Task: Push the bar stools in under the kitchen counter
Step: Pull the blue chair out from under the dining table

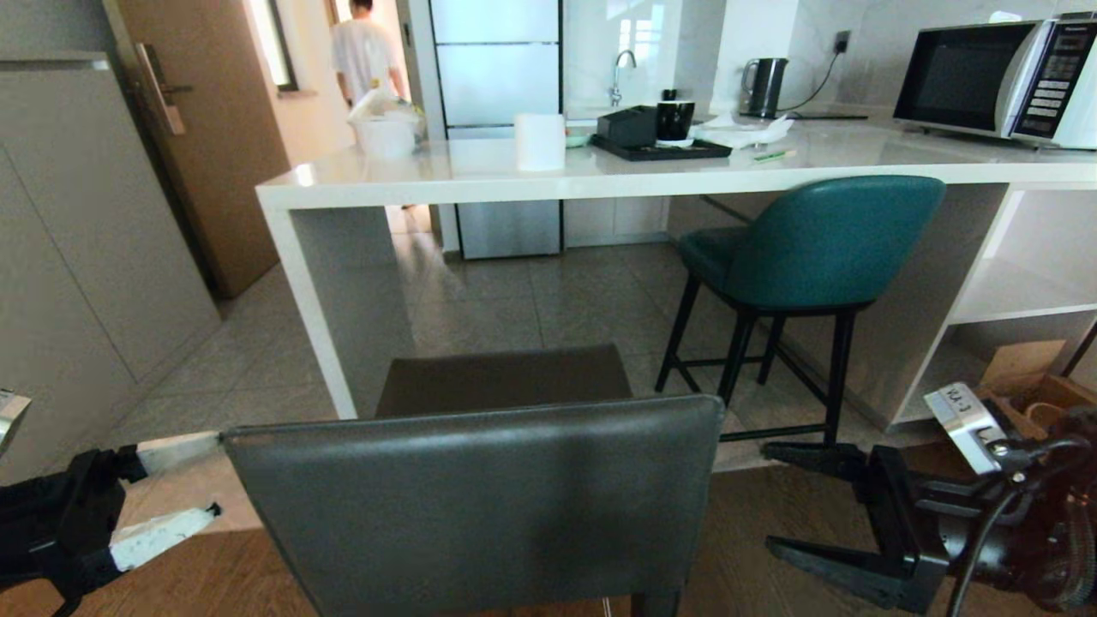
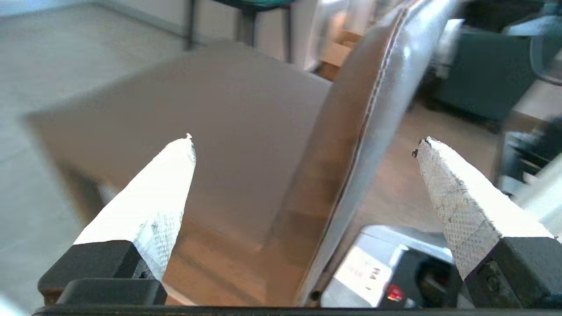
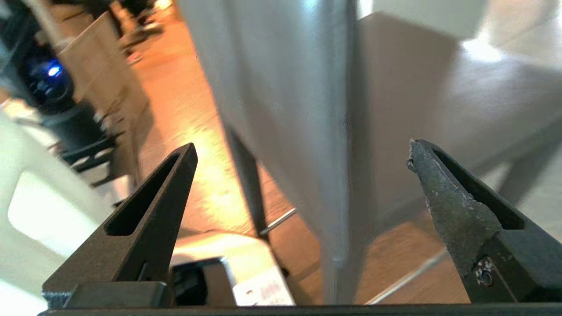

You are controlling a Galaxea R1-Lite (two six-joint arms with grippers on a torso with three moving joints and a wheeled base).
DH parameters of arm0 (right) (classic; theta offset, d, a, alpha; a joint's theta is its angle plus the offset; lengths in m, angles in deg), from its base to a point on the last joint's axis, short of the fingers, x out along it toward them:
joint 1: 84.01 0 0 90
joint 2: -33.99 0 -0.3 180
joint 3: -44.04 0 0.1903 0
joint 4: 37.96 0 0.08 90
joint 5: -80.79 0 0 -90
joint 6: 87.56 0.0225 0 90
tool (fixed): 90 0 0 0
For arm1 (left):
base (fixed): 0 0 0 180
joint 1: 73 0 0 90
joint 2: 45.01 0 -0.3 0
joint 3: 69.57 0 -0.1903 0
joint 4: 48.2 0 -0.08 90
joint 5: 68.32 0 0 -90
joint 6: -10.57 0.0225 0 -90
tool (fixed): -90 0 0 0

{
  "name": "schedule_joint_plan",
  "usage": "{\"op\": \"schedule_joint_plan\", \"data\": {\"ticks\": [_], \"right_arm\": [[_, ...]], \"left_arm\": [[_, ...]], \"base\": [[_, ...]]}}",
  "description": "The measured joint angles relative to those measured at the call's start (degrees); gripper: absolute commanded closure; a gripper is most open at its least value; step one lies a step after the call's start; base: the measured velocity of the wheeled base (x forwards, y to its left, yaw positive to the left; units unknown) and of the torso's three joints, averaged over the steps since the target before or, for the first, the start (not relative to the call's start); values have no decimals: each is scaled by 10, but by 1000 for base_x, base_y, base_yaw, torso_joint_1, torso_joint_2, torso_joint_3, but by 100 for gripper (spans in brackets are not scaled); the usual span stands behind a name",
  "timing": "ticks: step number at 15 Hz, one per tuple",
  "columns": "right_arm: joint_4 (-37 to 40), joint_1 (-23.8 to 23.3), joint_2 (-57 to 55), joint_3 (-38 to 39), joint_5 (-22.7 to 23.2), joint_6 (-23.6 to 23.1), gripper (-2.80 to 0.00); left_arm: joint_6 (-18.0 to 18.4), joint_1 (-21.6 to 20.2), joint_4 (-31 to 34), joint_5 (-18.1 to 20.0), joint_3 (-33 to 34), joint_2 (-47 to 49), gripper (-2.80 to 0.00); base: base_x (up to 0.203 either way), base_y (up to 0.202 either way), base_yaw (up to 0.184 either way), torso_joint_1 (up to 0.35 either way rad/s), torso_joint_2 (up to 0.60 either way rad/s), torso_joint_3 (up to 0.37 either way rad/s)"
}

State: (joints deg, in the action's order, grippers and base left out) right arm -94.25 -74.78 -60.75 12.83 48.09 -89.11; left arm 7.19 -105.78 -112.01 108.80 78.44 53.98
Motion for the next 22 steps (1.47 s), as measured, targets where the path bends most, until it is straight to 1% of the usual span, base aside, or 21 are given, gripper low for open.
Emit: {"op": "schedule_joint_plan", "data": {"ticks": [3, 5, 7, 10, 11, 13, 15, 17, 19, 20, 21, 22], "right_arm": [[1, -24, 55, 16, 0, 34, -280], [1, -30, 110, 32, -3, 71, -280], [2, -36, 172, 46, -11, 113, -280], [7, -48, 265, 53, -44, 176, -280], [14, -56, 299, 53, -57, 204, -280], [46, -86, 353, 49, -69, 239, -280], [94, -132, 396, 39, -77, 247, -280], [144, -199, 434, 27, -93, 247, -280], [210, -267, 480, 14, -101, 242, -280], [251, -287, 508, 5, -102, 230, -280], [302, -299, 536, -7, -102, 205, -280], [370, -308, 564, -29, -101, 165, -280]], "left_arm": [[0, -65, 0, 0, 10, -33, -280], [0, -104, 0, 1, 20, -60, -280], [-8, -122, 0, 0, 29, -84, -280], [-32, -140, 0, 1, 32, -99, -280], [-44, -151, 0, 1, 30, -101, -280], [-70, -173, 0, 1, 27, -105, -280], [-121, -190, 0, 1, 20, -114, -280], [-205, -195, 0, 1, -3, -126, -280], [-288, -194, 0, 1, -43, -135, -280], [-319, -189, 0, 0, -68, -138, -280], [-343, -177, 0, -11, -90, -140, -280], [-362, -153, 0, -35, -108, -141, -280]], "base": [[0, 0, 0, 0, 0, 0], [0, 0, 0, 0, 0, 0], [0, 0, 0, 0, 0, 0], [0, 0, 0, 0, 0, 0], [0, 0, 0, 0, 0, 0], [0, 0, 0, 0, 0, 0], [0, 0, 0, 0, 0, 0], [0, 0, 0, 0, 0, 0], [0, 0, 0, 0, 0, 0], [0, 0, 0, 0, 0, 0], [0, 0, 0, 0, 0, 0], [0, 0, 0, 0, 0, 0]]}}
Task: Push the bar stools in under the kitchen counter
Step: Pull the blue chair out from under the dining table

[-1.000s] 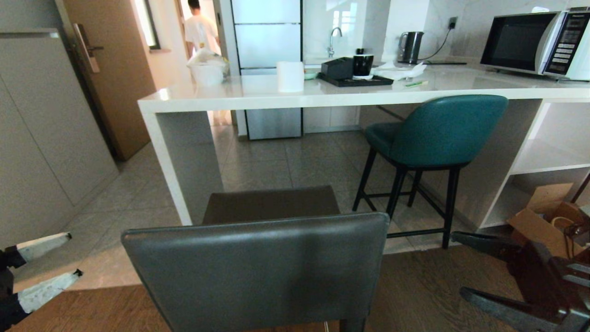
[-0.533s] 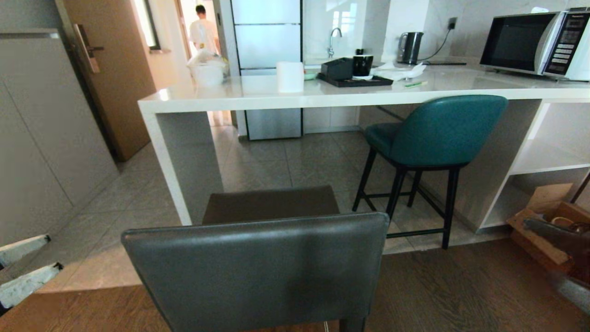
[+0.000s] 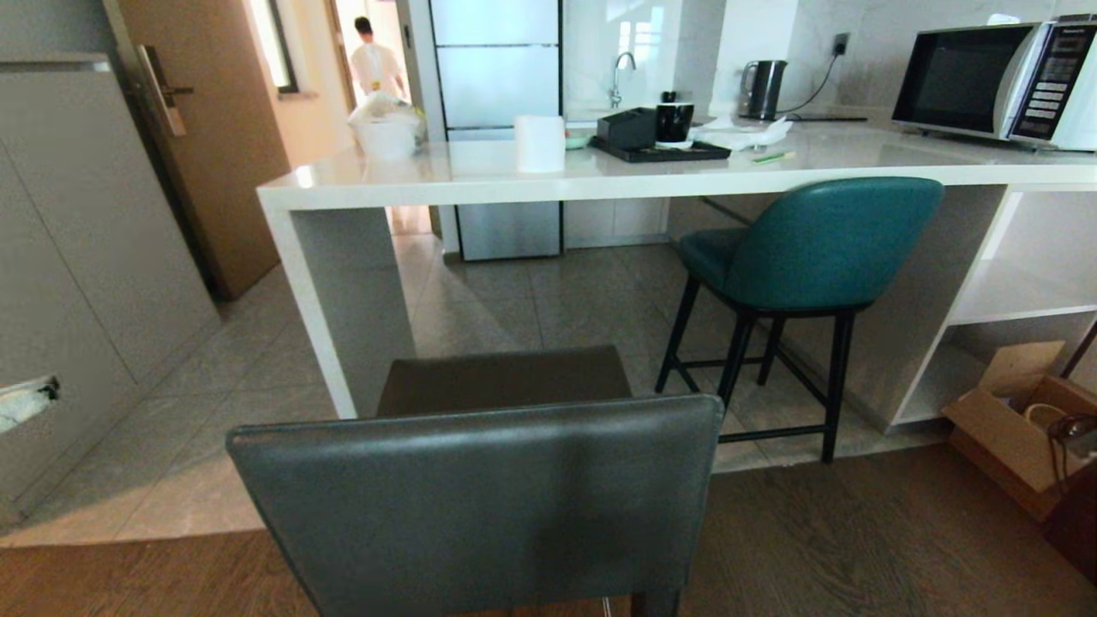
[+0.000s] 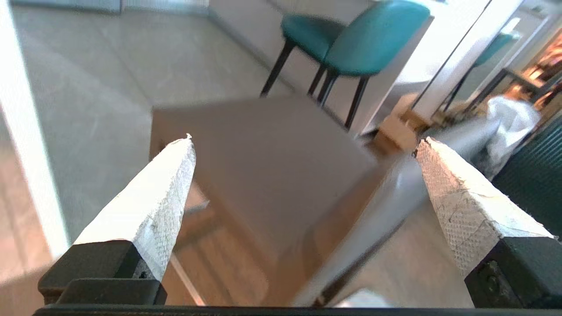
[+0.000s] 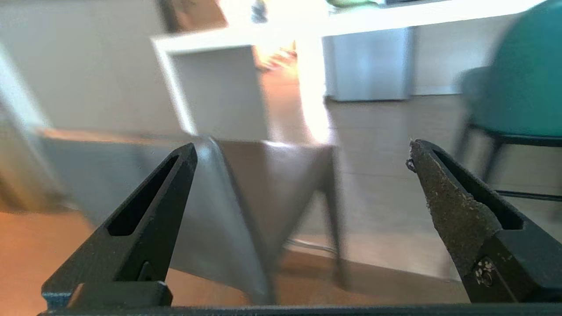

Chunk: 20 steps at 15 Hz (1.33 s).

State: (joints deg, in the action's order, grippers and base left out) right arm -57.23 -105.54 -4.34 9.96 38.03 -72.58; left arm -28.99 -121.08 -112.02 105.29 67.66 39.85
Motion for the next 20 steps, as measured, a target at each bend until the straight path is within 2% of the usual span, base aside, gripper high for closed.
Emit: {"op": "schedule_joint_plan", "data": {"ticks": [1, 2, 3, 4, 6, 7, 10, 13, 15, 17, 20], "right_arm": [[67, -4, 21, -26, 6, -29, -280], [130, -4, 38, -55, 18, -33, -280], [186, -1, 53, -77, 38, -12, -280], [219, 6, 68, -92, 68, 37, -280], [202, 40, 85, -101, 134, 117, -280], [194, 68, 90, -104, 156, 130, -280], [191, 128, 94, -120, 168, 133, -280], [193, 149, 98, -116, 168, 134, -280], [193, 153, 105, -102, 168, 134, -280], [193, 154, 118, -80, 167, 135, -280], [193, 154, 145, -44, 167, 135, -280]], "left_arm": [[-10, 23, 0, -24, -12, 1, -280], [-16, 42, 0, -38, -23, 3, -280], [-20, 61, 0, -40, -32, 5, -280], [-31, 82, 0, -37, -39, 5, -280], [-70, 120, 0, -13, -52, -6, -280], [-95, 146, 0, 2, -61, -19, -280], [-138, 234, 0, 11, -75, -66, -280], [-177, 366, 0, 12, -78, -130, -280], [-228, 434, 0, 11, -69, -193, -280], [-280, 470, -1, 8, -44, -268, -280], [-305, 467, 0, 11, 17, -384, -280]], "base": [[0, 0, 0, 0, 0, 0], [0, 0, 0, 0, 0, 0], [0, 0, 0, 0, 0, 0], [0, 0, 0, 0, 0, 0], [0, 0, 0, 0, 0, 0], [0, 0, 0, 0, 0, 0], [0, 0, 0, 0, 0, 0], [0, 0, 0, 0, 0, 0], [0, 0, 0, 0, 0, 0], [0, 0, 0, 0, 0, 0], [0, 0, 0, 0, 0, 0]]}}
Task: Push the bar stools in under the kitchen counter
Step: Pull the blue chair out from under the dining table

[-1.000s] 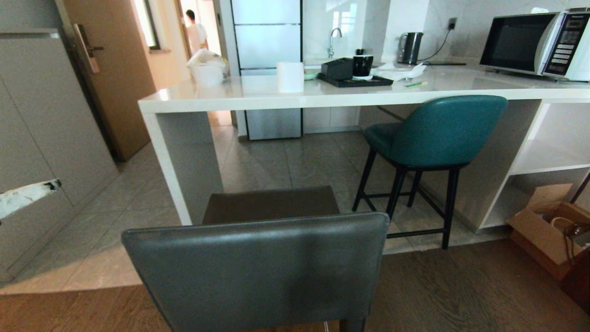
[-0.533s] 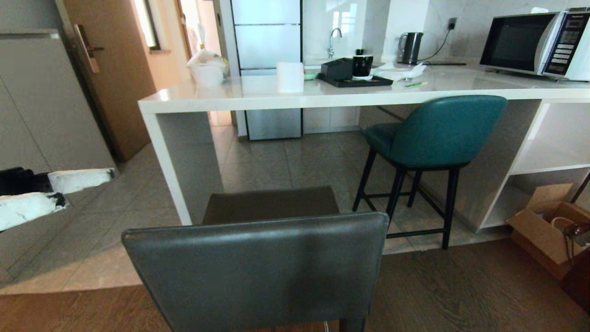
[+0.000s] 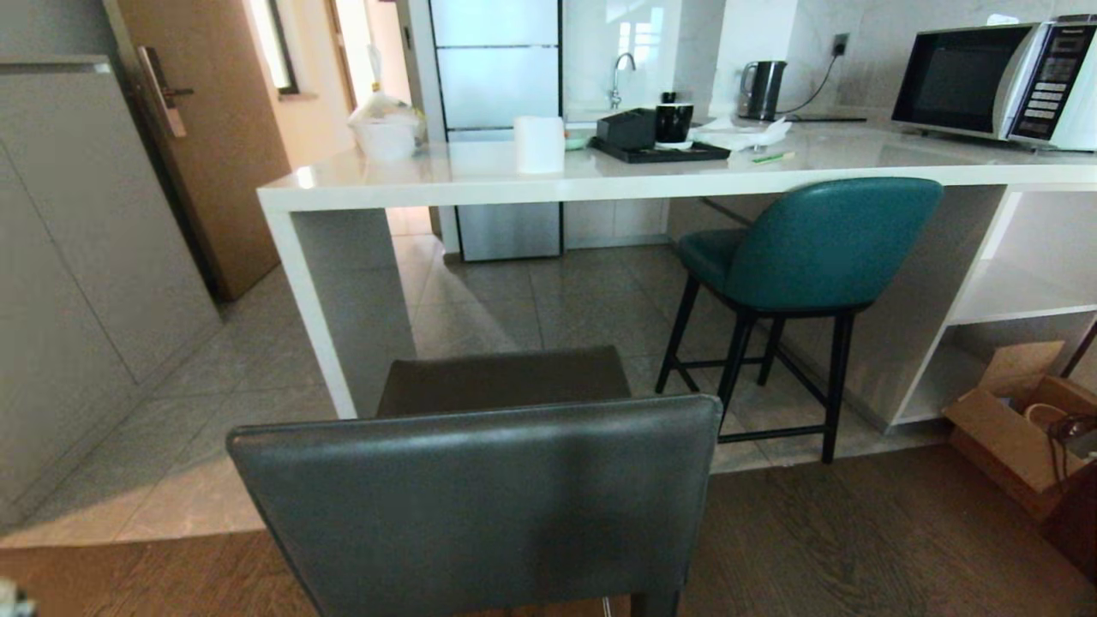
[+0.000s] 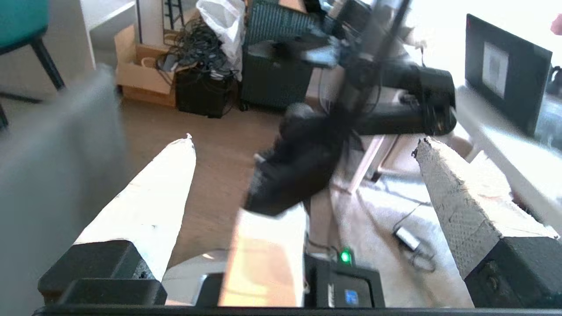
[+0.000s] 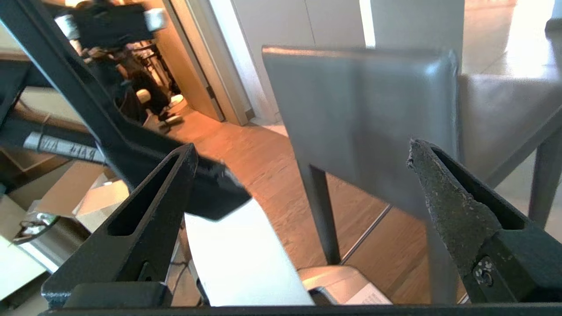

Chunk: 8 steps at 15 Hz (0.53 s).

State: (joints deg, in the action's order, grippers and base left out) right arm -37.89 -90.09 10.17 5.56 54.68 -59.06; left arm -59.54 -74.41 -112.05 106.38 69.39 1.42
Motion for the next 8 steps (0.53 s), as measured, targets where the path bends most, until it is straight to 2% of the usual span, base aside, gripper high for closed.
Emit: {"op": "schedule_joint_plan", "data": {"ticks": [3, 6, 8], "right_arm": [[1, 0, 30, 22, 0, 0, -280], [1, 2, 55, 20, -3, 0, -280], [-9, 0, 68, 29, -27, -26, -280]], "left_arm": [[-23, -7, 45, 16, 50, -136, -280], [-33, 41, 136, 23, 72, -246, -280], [-30, 50, 113, 24, 98, -278, -280]], "base": [[0, 0, 0, 0, 0, 0], [0, 0, 0, 0, 0, 0], [0, 0, 0, 0, 0, 0]]}}
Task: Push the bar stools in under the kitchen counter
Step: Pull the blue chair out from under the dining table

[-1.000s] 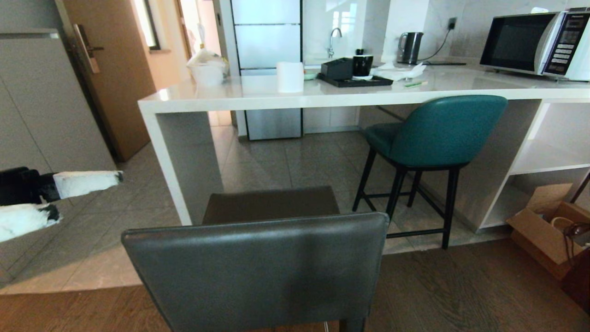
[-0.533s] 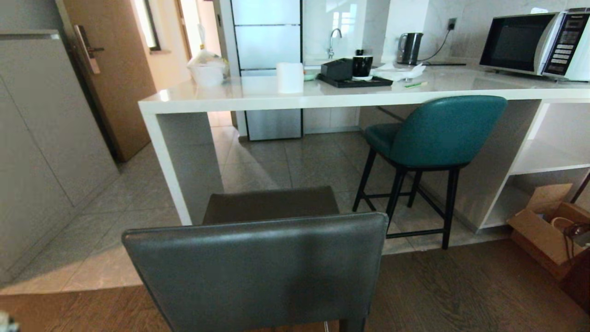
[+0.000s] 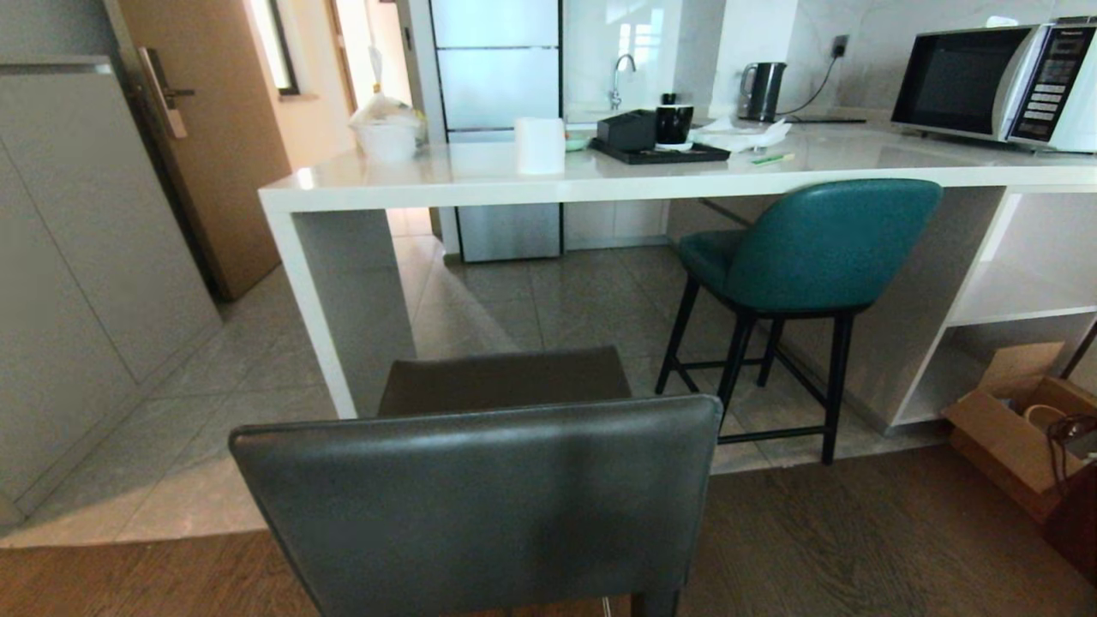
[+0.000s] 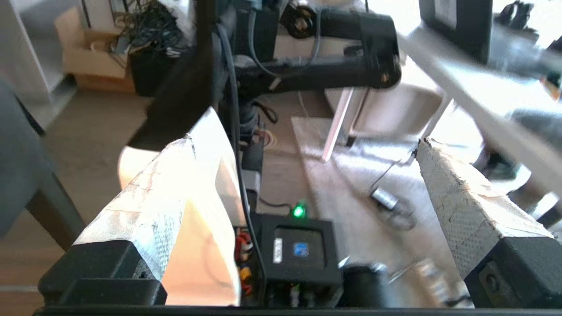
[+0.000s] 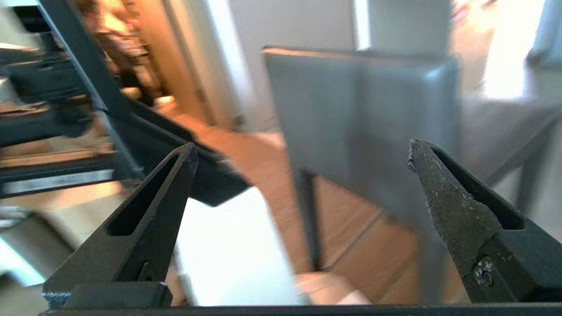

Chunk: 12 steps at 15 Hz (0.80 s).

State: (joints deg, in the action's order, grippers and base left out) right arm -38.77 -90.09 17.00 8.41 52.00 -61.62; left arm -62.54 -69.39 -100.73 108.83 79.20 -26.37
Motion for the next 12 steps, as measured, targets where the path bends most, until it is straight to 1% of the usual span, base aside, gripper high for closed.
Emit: {"op": "schedule_joint_plan", "data": {"ticks": [2, 3, 4, 5, 6, 8, 9, 10, 11, 12], "right_arm": [[-2, 2, 6, 15, -60, -54, -280], [-3, 1, 8, 19, -85, -83, -280], [-3, 0, 9, 20, -105, -96, -280], [1, -1, 10, 17, -129, -97, -280], [6, -2, 10, 11, -152, -97, -280], [21, -6, 11, 3, -213, -106, -280], [22, -7, 11, 6, -246, -119, -280], [22, -7, 11, 17, -276, -139, -280], [19, -7, 11, 29, -293, -162, -280], [15, -8, 11, 38, -295, -180, -280]], "left_arm": [[0, -1, -53, 1, 32, -16, -280], [1, -15, -69, 0, 43, -25, -280], [2, -38, -71, 1, 52, -35, -280], [5, -52, -71, 0, 61, -43, -280], [7, -57, -71, -12, 66, -49, -280], [10, -59, -74, -66, 74, -58, -280], [10, -60, -73, -83, 76, -60, -280], [10, -61, -67, -91, 77, -62, -280], [10, -61, -55, -96, 78, -63, -280], [10, -61, -32, -104, 78, -63, -280]], "base": [[0, 0, 0, 0, 0, 0], [0, 0, 0, 0, 0, 0], [0, 0, 0, 0, 0, 0], [0, 0, 0, 0, 0, 0], [0, 0, 0, 0, 0, 0], [0, 0, 0, 0, 0, 0], [0, 0, 0, 0, 0, 0], [0, 0, 0, 0, 0, 0], [0, 0, 0, 0, 0, 0], [0, 0, 0, 0, 0, 0]]}}
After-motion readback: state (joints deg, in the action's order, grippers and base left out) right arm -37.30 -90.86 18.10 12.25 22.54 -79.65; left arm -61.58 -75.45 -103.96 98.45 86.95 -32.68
